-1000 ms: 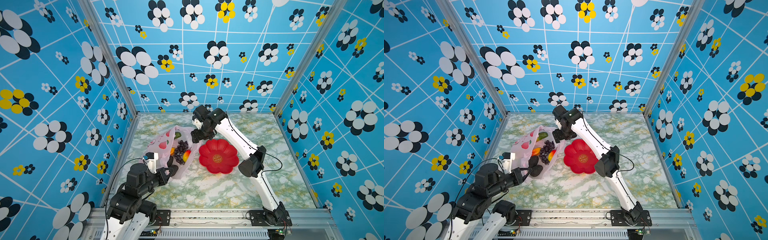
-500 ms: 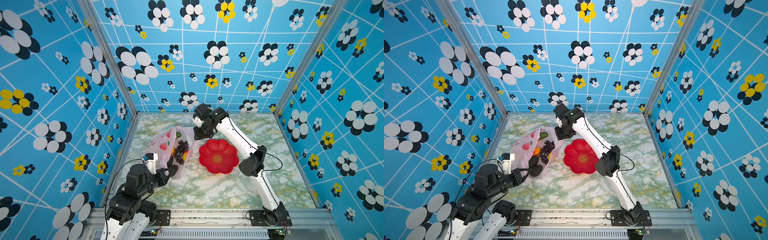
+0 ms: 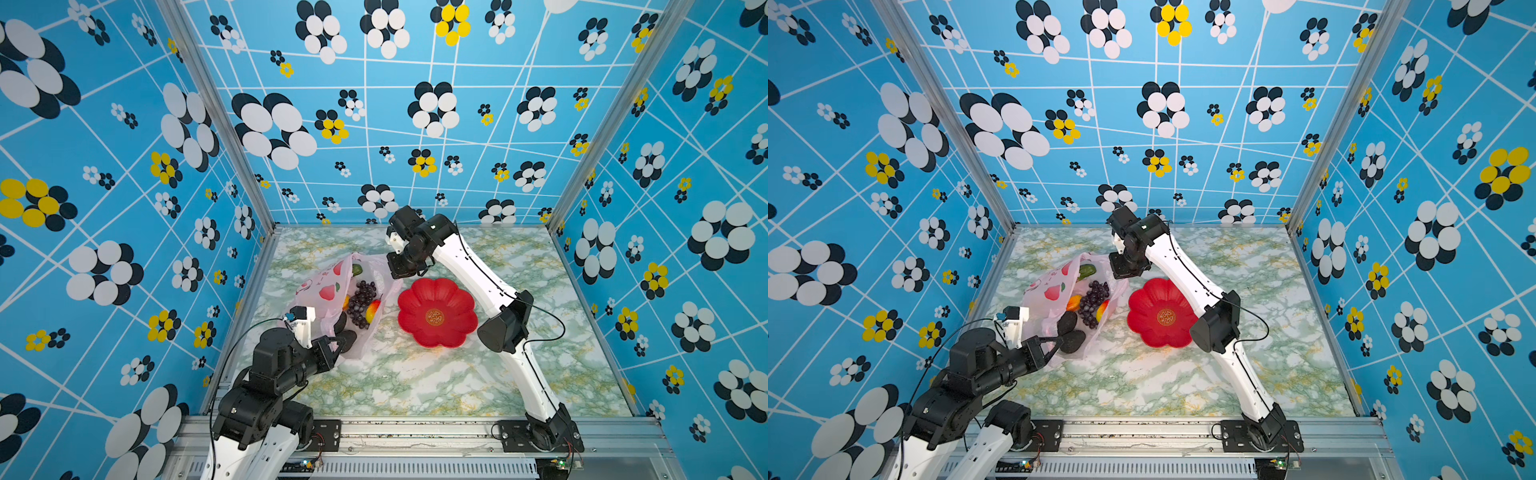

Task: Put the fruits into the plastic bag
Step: 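Grasp the bag handle farthest from the robot with the right gripper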

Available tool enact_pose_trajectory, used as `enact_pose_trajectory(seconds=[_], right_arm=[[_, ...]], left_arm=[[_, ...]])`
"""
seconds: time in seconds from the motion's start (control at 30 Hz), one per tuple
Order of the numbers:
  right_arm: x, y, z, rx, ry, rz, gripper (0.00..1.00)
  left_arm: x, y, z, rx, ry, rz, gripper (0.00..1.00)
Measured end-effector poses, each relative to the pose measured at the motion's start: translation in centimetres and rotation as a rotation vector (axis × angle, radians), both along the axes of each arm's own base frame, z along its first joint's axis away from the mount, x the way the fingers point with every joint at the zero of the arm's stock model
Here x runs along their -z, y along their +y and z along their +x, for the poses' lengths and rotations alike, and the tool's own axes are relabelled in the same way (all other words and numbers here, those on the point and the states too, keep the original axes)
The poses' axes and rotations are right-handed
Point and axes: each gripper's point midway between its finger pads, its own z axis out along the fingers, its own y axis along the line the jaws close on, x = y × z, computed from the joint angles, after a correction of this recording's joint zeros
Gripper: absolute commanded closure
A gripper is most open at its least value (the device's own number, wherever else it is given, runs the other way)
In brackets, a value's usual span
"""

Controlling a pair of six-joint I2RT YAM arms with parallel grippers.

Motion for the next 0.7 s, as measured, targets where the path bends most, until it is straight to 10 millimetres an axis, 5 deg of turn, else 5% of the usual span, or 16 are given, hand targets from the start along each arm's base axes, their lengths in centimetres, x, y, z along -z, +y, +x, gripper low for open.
enact_pose_trajectory(seconds=[0.27, 0.5, 0.7], right_arm=[[-3.3, 1.8, 0.5, 0.023, -0.029, 0.139, 0.99], [-5.2, 3.5, 1.1, 0.068, 0.003, 0.282, 1.0], [-9.2, 5.5, 1.3, 0.092, 0.008, 0.459, 1.0]], left_arm=[[-1.7, 0.2, 0.5, -0.014, 0.011, 0.025, 1.0], [-6.4, 1.0, 2.4, -0.054, -0.009, 0.088, 1.0], [-11.2, 1.8, 4.3, -0.103, -0.048, 0.118, 1.0]])
